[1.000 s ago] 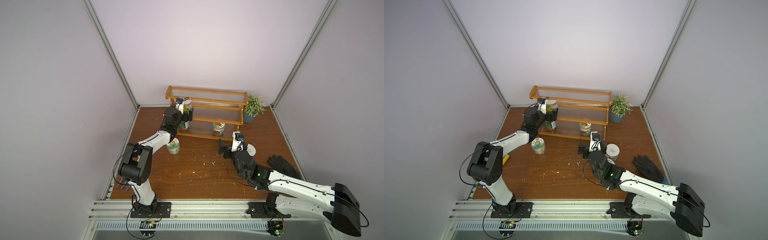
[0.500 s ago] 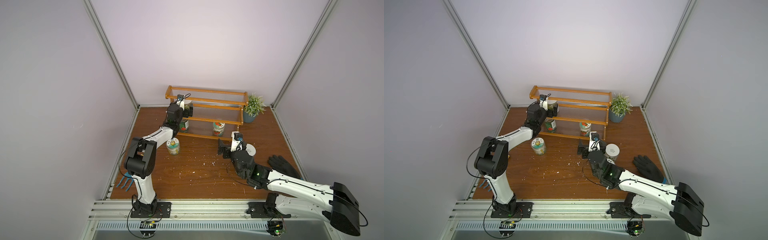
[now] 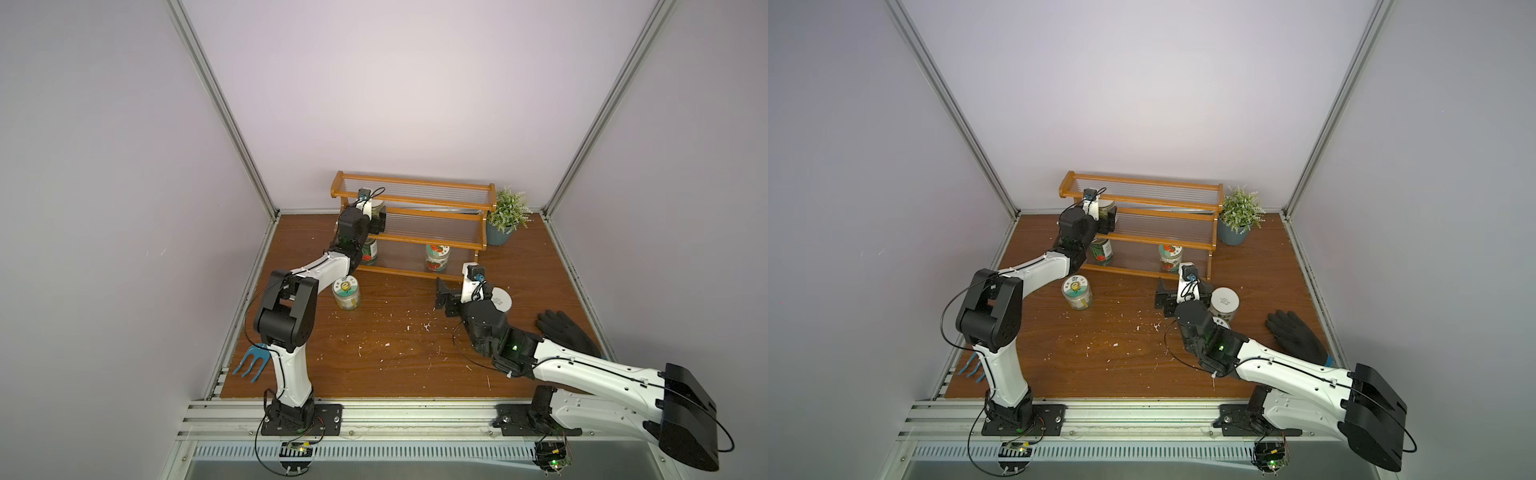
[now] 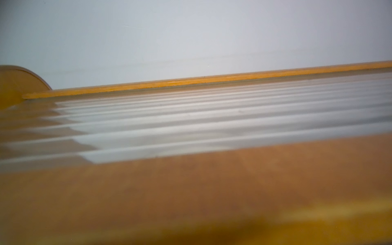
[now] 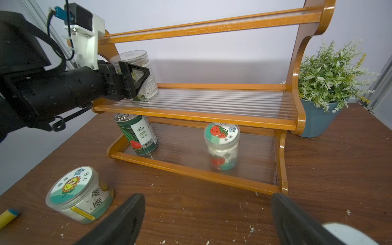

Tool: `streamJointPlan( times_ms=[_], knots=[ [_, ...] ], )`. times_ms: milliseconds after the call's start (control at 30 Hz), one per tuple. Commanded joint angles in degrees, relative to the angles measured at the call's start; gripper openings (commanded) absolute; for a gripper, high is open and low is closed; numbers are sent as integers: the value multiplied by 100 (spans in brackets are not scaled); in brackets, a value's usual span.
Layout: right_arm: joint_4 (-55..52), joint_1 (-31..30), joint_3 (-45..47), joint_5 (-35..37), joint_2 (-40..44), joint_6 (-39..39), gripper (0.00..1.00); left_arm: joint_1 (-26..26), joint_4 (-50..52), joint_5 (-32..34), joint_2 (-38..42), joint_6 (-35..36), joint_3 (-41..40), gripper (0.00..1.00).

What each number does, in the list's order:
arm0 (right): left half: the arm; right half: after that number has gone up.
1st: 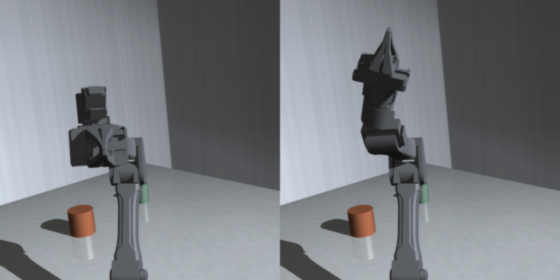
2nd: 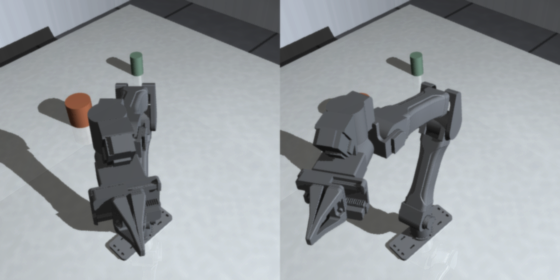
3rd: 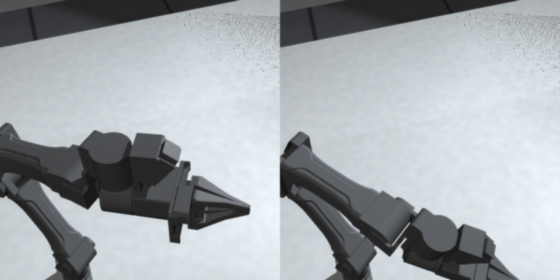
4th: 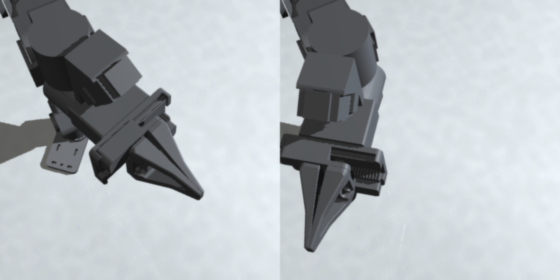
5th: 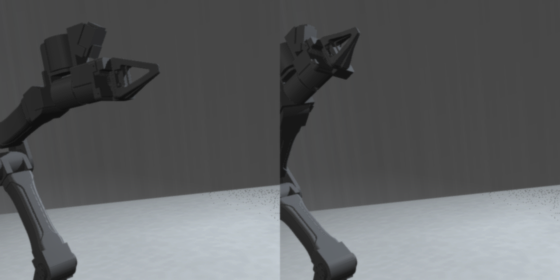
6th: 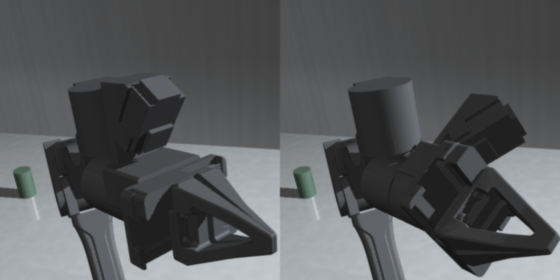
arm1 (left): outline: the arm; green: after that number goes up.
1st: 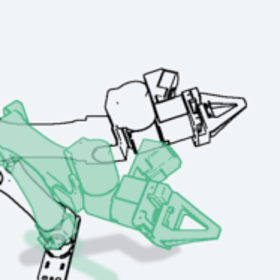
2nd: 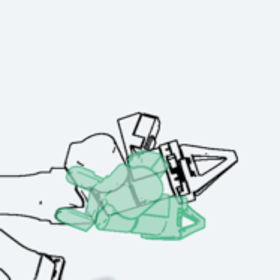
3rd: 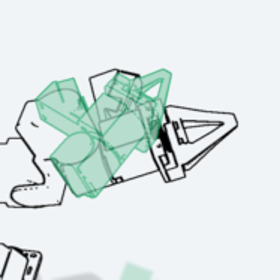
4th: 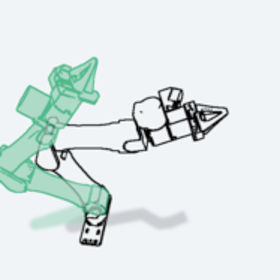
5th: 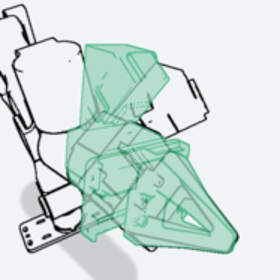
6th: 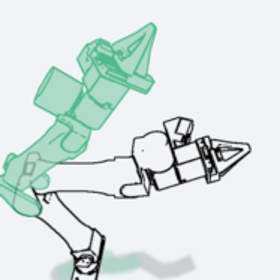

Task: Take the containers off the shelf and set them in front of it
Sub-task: 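Pick up a container from the shelf, then place the container at the center of the board.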

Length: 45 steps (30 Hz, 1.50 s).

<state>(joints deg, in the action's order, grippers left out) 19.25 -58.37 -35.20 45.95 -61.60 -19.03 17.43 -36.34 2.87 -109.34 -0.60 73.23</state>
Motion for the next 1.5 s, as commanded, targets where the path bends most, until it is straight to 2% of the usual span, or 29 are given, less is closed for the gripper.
streamJointPlan(
  times_ms=[0, 300, 800, 1133, 1267, 1467],
  knots=[
    [97, 22, -110, 20, 87, -31, 99, 43, -207, 20, 37, 22, 85, 59],
    [115, 93, -136, -38, 90, -6, 99, 126, -77, -85, 703, -25, -400, 54],
    [-29, 215, -93, -255, 290, -80, 99, 322, 674, 144, 1959, -351, -1346, 52],
    [-518, 247, 2, -413, 620, -273, 99, 443, 1119, -176, 3179, -562, -2239, 51],
    [-613, 256, 64, -385, 741, -299, 99, 689, 1388, -278, 3786, -635, -2611, 51],
    [-614, 257, 119, -427, 776, -312, 99, 1417, 1852, 108, 4711, -631, -3304, 51]
  ],
)
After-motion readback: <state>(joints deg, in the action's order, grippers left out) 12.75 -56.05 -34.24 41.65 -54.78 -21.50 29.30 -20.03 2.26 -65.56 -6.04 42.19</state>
